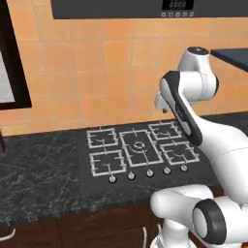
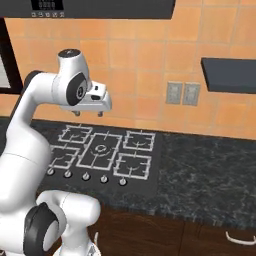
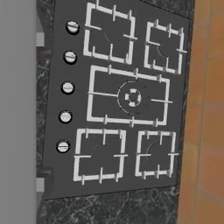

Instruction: Navigate to the range hood.

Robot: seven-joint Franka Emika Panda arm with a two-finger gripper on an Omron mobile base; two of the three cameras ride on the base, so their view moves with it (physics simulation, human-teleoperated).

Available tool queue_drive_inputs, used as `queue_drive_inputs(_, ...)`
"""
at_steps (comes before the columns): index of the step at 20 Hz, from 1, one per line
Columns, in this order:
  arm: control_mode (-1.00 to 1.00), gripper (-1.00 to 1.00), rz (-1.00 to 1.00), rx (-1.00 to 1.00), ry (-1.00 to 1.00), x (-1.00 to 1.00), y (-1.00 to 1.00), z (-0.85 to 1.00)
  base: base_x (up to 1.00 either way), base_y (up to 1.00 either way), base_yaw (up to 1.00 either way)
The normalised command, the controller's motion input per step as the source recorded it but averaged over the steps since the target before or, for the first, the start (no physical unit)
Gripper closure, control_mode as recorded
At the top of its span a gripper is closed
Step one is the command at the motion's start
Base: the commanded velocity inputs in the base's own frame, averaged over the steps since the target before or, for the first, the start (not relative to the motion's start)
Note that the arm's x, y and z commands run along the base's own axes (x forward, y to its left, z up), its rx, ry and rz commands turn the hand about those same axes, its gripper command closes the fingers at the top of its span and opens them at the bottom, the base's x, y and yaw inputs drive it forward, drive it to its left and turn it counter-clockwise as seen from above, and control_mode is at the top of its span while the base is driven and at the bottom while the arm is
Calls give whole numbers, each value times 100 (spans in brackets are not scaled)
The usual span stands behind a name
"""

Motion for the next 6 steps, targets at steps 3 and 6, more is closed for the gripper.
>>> queue_drive_inputs(3, 100, -100, 0, 0, 0, 0, 0, 0, 98, 0, 31)
queue_drive_inputs(6, 100, -100, 0, 0, 0, 0, 0, 0, 97, 0, 27)
